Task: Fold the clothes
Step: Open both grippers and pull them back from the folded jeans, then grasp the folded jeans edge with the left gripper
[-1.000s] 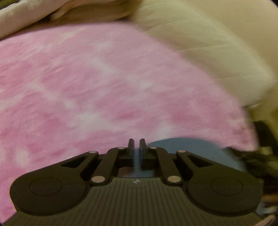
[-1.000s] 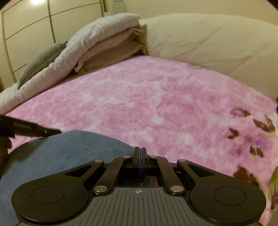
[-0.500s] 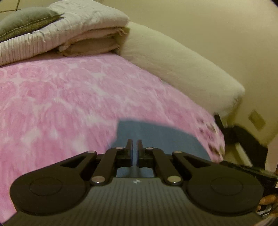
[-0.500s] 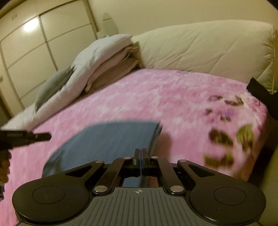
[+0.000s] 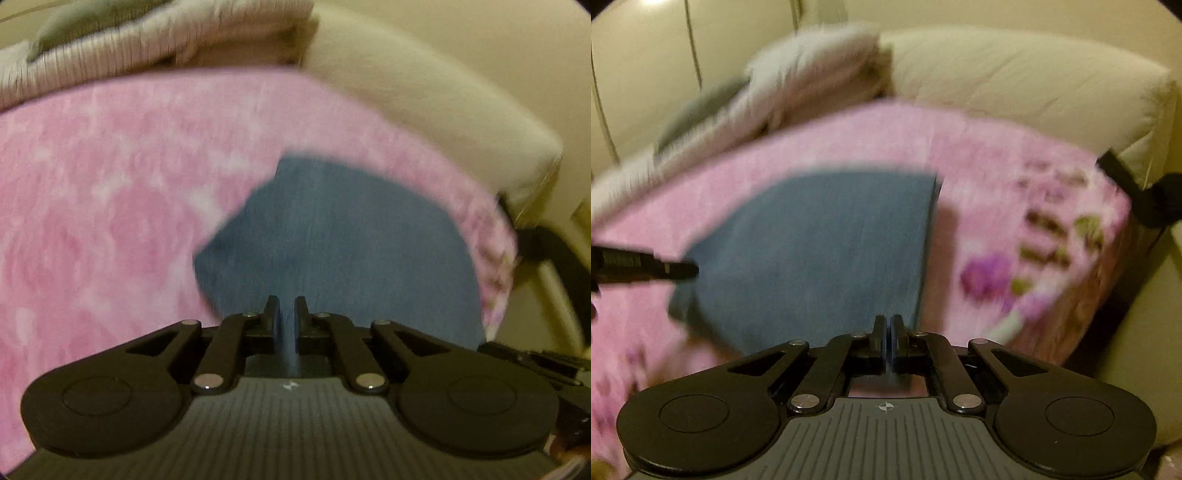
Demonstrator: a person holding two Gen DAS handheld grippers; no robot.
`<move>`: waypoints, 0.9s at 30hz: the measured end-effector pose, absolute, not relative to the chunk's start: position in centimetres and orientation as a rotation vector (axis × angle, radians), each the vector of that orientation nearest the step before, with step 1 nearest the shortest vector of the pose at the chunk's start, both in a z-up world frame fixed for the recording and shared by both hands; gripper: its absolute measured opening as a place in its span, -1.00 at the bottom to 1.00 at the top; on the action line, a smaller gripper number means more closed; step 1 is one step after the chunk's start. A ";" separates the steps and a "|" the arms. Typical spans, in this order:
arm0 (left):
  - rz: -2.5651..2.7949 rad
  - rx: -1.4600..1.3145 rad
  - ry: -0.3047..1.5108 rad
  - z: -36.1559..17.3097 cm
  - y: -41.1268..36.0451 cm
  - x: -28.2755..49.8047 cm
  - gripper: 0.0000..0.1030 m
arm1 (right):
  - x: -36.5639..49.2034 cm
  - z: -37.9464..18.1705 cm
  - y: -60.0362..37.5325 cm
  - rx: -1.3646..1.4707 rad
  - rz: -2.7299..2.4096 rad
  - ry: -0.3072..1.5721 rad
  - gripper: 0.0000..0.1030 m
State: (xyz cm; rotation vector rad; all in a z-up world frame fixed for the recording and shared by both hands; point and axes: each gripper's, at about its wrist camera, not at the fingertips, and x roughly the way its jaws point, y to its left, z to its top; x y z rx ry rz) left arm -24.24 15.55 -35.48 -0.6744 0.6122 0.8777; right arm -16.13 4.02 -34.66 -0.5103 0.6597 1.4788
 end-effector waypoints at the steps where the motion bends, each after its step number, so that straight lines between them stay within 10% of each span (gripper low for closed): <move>1: 0.900 -0.654 0.619 -35.8 15.3 -23.7 -0.94 | -16.8 -35.4 4.1 -0.545 1.469 0.630 -0.96; 5: 0.934 -0.577 0.664 -33.1 12.9 -23.7 -0.80 | -17.3 -33.3 4.1 -0.573 1.442 0.677 -0.92; 11: 0.952 -0.549 0.650 -29.8 8.4 -25.3 -0.66 | -17.6 -31.4 0.8 -0.529 1.431 0.677 -0.29; 27: 0.993 -0.515 0.605 -25.4 0.9 -29.4 -0.47 | -19.1 -27.9 -6.1 -0.508 1.427 0.666 -0.16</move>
